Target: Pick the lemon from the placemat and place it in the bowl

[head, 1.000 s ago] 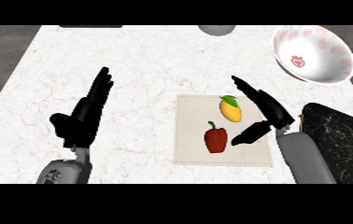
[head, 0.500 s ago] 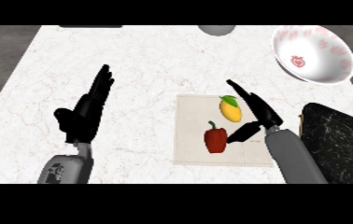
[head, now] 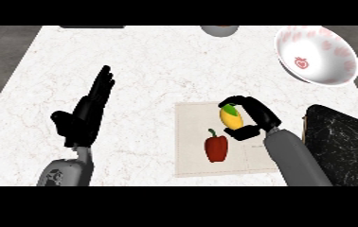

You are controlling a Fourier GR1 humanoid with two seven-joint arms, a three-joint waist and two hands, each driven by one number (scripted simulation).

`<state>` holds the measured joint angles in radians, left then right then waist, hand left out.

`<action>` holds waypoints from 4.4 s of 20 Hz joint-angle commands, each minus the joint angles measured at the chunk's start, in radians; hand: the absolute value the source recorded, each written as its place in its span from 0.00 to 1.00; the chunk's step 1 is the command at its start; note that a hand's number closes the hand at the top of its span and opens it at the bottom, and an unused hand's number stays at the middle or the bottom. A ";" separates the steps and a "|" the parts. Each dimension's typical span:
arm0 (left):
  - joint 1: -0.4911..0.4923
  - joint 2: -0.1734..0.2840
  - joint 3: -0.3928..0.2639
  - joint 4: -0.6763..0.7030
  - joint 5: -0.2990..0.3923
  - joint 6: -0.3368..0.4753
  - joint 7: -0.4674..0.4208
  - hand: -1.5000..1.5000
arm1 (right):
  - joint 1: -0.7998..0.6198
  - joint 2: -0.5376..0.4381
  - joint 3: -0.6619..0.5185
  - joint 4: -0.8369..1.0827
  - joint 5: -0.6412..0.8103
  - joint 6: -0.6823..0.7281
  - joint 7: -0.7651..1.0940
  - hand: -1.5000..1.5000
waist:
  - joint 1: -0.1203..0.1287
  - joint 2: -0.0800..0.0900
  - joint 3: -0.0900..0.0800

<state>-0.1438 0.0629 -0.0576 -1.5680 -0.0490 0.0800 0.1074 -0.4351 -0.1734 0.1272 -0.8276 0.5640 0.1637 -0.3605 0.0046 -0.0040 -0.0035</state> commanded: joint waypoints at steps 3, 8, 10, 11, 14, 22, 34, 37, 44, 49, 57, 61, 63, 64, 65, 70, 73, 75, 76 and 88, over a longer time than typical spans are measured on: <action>0.002 -0.028 -0.018 0.025 -0.022 0.008 -0.011 0.50 | -0.029 0.033 0.022 0.058 0.043 0.016 -0.065 1.00 | 0.000 0.005 0.004; -0.016 -0.008 0.023 0.043 0.004 -0.019 -0.006 0.50 | 0.115 0.027 0.032 -0.097 0.022 0.051 -0.073 1.00 | -0.008 0.003 0.003; -0.010 -0.007 0.009 -0.034 -0.003 -0.008 0.033 0.50 | -0.013 0.091 -0.092 -0.017 -0.032 -0.063 0.062 1.00 | 0.000 0.004 0.004; 0.005 -0.010 0.004 -0.005 -0.011 -0.008 0.005 0.50 | -0.074 0.121 -0.134 -0.033 -0.053 -0.086 0.178 1.00 | 0.000 0.004 0.003; 0.006 -0.020 -0.004 -0.003 -0.013 -0.004 0.000 0.50 | -0.132 0.170 -0.243 -0.057 -0.091 -0.268 0.352 1.00 | -0.005 0.003 0.002; 0.023 0.002 0.009 -0.027 -0.003 -0.025 0.001 0.50 | -0.181 0.173 -0.102 -0.250 -0.071 -0.570 0.343 1.00 | 0.002 -0.002 0.003; 0.025 -0.005 0.020 0.028 -0.008 -0.023 -0.030 0.50 | -0.370 0.054 -0.092 -0.549 0.256 -0.400 0.895 1.00 | -0.005 0.001 0.003; 0.081 -0.028 -0.034 -0.061 -0.032 -0.012 0.003 0.50 | -0.441 0.005 -0.145 -0.577 0.245 -0.339 0.967 1.00 | 0.000 -0.001 0.003; -0.023 -0.001 0.051 0.058 0.012 -0.036 -0.027 0.50 | -0.533 -0.056 -0.229 -0.435 0.254 -0.377 0.953 1.00 | -0.002 0.004 0.003; -0.032 -0.042 -0.005 0.008 -0.036 0.006 0.017 0.50 | -0.630 -0.164 -0.297 -0.158 0.258 -0.386 0.856 1.00 | 0.015 0.009 0.003; 0.022 -0.017 0.005 0.005 -0.011 -0.040 -0.026 0.50 | -0.588 -0.275 -0.282 0.066 0.359 -0.421 0.756 1.00 | 0.017 0.012 0.003; -0.029 -0.030 -0.004 0.012 -0.037 -0.013 0.014 0.50 | -0.617 -0.318 -0.337 0.263 0.366 -0.530 0.670 1.00 | 0.029 0.018 0.004; 0.013 -0.015 0.010 -0.013 -0.012 -0.038 -0.016 0.50 | -0.591 -0.345 -0.370 0.306 0.341 -0.567 0.606 1.00 | 0.028 0.016 0.004; -0.007 -0.006 0.020 -0.010 -0.013 -0.036 0.008 0.50 | -0.581 -0.368 -0.373 0.324 0.343 -0.556 0.589 1.00 | 0.024 0.016 0.004; -0.035 -0.025 0.020 0.041 -0.009 -0.034 -0.026 0.50 | -0.636 -0.361 -0.370 0.391 0.369 -0.586 0.614 1.00 | 0.032 0.020 0.004; -0.027 -0.018 0.009 0.033 -0.013 -0.050 -0.033 0.50 | -0.587 -0.424 -0.433 0.509 0.325 -0.632 0.488 1.00 | 0.042 0.025 0.006; -0.048 -0.011 0.026 0.057 -0.016 -0.040 -0.012 0.50 | -0.572 -0.435 -0.454 0.558 0.294 -0.581 0.421 1.00 | 0.037 0.024 0.006; -0.086 -0.019 0.023 0.037 0.000 -0.049 0.012 0.50 | -0.573 -0.436 -0.518 0.573 0.224 -0.545 0.410 1.00 | 0.036 0.025 0.007; -0.038 -0.016 0.023 0.017 0.005 -0.051 0.004 0.50 | -0.534 -0.451 -0.536 0.588 0.207 -0.543 0.371 1.00 | 0.039 0.024 0.007; -0.014 -0.036 -0.025 -0.018 -0.041 -0.029 0.013 0.50 | -0.521 -0.429 -0.699 0.571 0.016 -0.491 0.050 0.00 | 0.047 0.022 0.008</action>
<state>-0.1670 0.0314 -0.0598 -1.5534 -0.0710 0.0420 0.0899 -0.9525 -0.6106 -0.5190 -0.2400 0.6368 -0.2950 -0.2349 0.0484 0.0201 0.0045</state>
